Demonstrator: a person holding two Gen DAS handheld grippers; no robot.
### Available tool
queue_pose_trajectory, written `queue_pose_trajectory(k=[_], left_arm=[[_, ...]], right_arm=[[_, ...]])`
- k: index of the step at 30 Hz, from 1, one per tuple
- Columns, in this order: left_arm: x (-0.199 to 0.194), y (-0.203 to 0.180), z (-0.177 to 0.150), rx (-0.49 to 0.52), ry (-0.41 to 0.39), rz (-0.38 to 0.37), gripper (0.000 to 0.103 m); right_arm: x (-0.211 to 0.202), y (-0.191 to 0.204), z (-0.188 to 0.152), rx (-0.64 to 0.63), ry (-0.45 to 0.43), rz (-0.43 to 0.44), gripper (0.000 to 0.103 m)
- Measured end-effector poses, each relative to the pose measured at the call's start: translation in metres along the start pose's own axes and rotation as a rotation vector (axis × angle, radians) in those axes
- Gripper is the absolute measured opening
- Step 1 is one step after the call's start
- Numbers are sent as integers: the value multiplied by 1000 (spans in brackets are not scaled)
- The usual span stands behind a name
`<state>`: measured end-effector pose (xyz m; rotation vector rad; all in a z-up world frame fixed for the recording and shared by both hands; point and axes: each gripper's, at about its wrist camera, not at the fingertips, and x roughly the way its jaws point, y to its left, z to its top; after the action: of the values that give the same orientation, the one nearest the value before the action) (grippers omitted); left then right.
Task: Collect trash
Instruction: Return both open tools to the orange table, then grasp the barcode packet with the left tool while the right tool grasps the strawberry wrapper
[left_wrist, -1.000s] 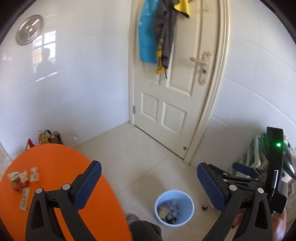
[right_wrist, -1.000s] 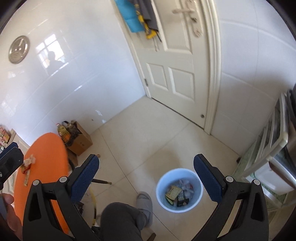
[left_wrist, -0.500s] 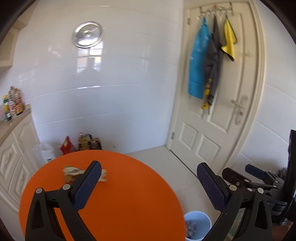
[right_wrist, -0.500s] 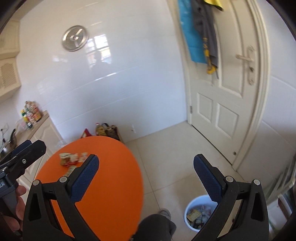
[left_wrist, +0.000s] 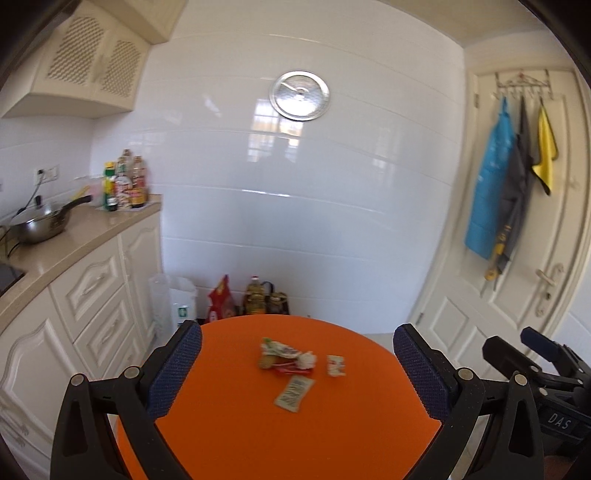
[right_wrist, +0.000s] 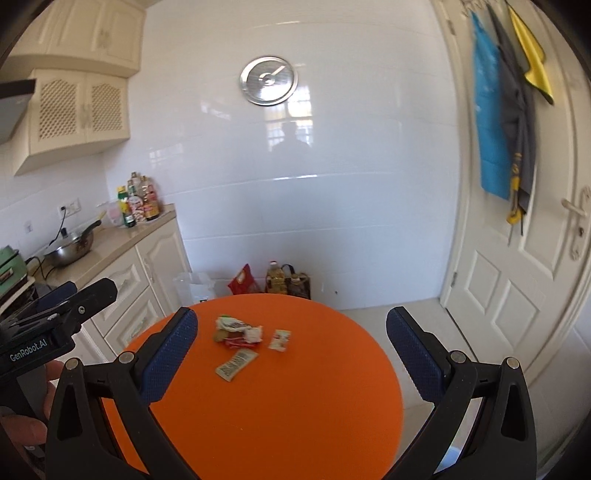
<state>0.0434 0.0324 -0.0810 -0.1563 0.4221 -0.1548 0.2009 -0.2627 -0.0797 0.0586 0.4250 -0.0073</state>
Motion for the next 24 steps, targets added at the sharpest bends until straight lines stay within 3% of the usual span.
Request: queue_pose_trajectory(k=[4,9,24], left_arm=[[-9,19,-18,-33,15,45,102],[10,11,-29,-18,56,58,102],[213,-54,-27,93,339,7,102]], right_arm=[[14,25,-3,-48,2,32,103],[42,33,-9,-67,49,46,103],[165,-24,-45,-8,281,-26,103]])
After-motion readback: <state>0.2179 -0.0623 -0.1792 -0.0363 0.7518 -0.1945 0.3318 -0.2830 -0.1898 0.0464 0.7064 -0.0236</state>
